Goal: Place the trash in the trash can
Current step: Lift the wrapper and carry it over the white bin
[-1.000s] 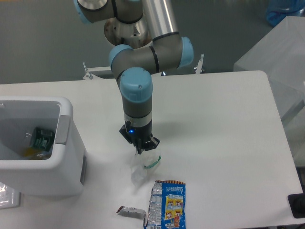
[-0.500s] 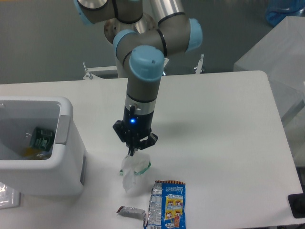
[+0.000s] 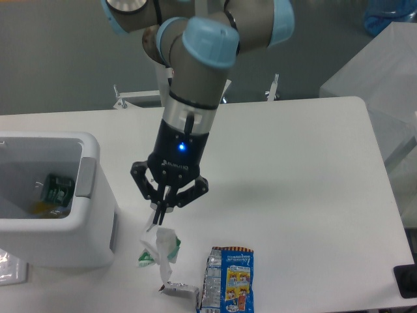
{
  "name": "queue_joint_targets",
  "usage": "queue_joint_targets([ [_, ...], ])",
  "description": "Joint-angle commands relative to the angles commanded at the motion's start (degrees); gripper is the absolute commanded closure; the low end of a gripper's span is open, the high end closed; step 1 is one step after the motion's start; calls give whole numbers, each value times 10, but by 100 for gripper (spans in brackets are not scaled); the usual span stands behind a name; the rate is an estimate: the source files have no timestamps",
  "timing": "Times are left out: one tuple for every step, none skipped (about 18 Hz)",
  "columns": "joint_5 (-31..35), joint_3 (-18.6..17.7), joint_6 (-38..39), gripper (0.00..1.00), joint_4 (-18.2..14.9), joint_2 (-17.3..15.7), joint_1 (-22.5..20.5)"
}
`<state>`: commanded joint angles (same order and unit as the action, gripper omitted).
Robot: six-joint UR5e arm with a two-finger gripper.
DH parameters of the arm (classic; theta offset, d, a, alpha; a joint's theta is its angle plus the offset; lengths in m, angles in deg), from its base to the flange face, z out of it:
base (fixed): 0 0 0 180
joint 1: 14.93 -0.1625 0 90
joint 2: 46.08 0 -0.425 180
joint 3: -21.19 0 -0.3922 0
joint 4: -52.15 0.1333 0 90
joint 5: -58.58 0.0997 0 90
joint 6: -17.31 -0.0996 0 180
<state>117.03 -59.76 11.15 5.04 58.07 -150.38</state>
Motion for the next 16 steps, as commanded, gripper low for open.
queue_joint_targets([
  [-12,4,6,88,1,-2,3],
  [-26,4,11,88,0,-10,5],
  [-39,0,17,88,0,-26,10],
  [-43,-8,19,88,-1,-39,17],
  [-43,-17,19,88,-1,-51,26],
  [-43,-29,19,88,-2,-59,39],
  [-43,-39,19,88,-2,-66,52],
  [-43,-49,14,88,-1,-75,61],
  [-43,-53,12,87,-1,-82,68],
  [-43,-53,12,86,-2,-85,73],
  [-43,-53,12,86,-2,-88,77],
  [-43,-56,12,86,-3,-89,89],
  [-41,-63,11,86,-2,-90,101],
  [-40,-71,6,86,-2,-91,111],
  [-38,-85,0,85,-2,-97,119],
  [-38,-100,-11,85,-1,-101,122],
])
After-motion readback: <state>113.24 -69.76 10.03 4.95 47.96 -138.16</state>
